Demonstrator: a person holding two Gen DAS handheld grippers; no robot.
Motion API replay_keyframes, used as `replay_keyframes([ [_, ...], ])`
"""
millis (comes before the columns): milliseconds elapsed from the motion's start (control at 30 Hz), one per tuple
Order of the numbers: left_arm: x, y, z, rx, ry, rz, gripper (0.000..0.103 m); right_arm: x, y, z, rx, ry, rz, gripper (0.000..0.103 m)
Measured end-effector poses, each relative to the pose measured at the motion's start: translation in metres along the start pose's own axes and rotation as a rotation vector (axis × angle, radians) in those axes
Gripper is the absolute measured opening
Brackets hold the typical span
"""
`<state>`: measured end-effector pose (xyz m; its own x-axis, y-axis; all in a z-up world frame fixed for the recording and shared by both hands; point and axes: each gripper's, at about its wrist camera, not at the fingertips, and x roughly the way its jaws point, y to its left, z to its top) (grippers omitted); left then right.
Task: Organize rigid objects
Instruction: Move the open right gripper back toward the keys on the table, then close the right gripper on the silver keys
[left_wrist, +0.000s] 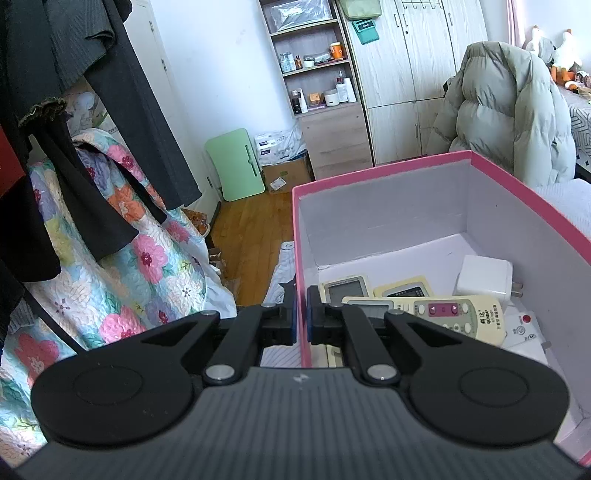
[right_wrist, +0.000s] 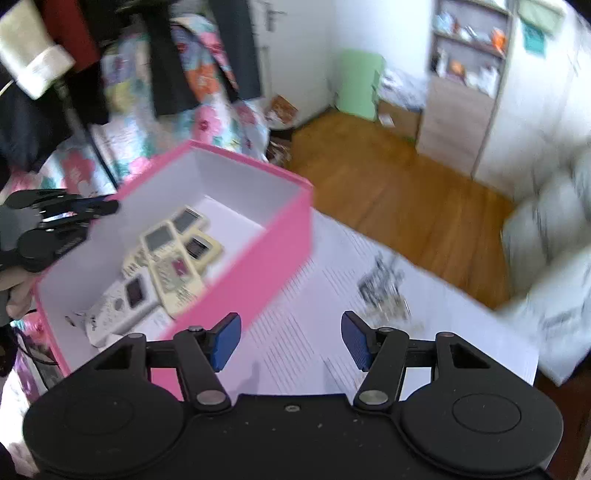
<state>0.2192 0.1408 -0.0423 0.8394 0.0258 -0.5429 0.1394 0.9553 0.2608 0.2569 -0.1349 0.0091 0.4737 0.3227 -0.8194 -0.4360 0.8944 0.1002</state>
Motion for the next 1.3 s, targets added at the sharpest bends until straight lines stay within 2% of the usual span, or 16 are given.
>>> replay_keyframes([
  [133,0.0,-0.003,0.0,0.023,0.008,0.011,0.004,0.027,-0.025,-0.02,0.08,0.045,-0.019,0.062],
  [233,0.0,-0.006,0.001,0.042,0.011,0.021,0.004,0.049,-0.043,-0.032,0.123,0.075,-0.045,0.058],
  [300,0.0,-0.008,0.001,0.054,0.012,0.027,0.005,0.058,-0.054,-0.033,0.12,0.098,-0.067,0.047],
  [333,0.0,-0.009,0.001,0.059,0.012,0.028,0.005,0.061,-0.059,-0.032,0.113,0.103,-0.07,0.046],
  [500,-0.002,-0.011,0.0,0.065,0.012,0.033,0.005,0.071,-0.067,-0.029,0.059,0.057,-0.05,0.044],
  [567,-0.001,-0.01,0.0,0.068,0.015,0.03,0.005,0.079,-0.07,-0.027,0.074,0.049,-0.048,0.044],
  [667,0.0,-0.012,0.002,0.075,0.019,0.031,0.005,0.094,-0.076,-0.026,0.113,0.041,-0.057,0.044],
  [733,-0.001,-0.013,0.002,0.079,0.019,0.031,0.005,0.101,-0.073,-0.026,0.079,0.025,-0.085,0.045],
  [767,-0.001,-0.013,0.002,0.078,0.019,0.032,0.005,0.103,-0.07,-0.026,0.047,0.016,-0.1,0.042],
  [800,-0.001,-0.013,0.002,0.077,0.02,0.033,0.005,0.104,-0.067,-0.025,0.019,0.009,-0.107,0.032],
  [833,-0.001,-0.013,0.002,0.075,0.02,0.03,0.005,0.103,-0.066,-0.024,0.018,-0.002,-0.114,0.027],
  [900,-0.001,-0.013,0.002,0.065,0.02,0.023,0.005,0.096,-0.065,-0.022,0.028,-0.03,-0.112,0.009],
  [933,-0.001,-0.013,0.002,0.062,0.021,0.021,0.005,0.092,-0.063,-0.021,0.026,-0.041,-0.115,0.006],
  [1100,-0.001,-0.012,0.003,0.065,0.021,0.022,0.005,0.066,-0.051,-0.018,0.032,-0.085,-0.112,0.005],
  [1300,0.0,-0.009,0.004,0.057,0.02,0.018,0.005,0.024,-0.023,-0.012,-0.014,-0.18,-0.101,0.005],
])
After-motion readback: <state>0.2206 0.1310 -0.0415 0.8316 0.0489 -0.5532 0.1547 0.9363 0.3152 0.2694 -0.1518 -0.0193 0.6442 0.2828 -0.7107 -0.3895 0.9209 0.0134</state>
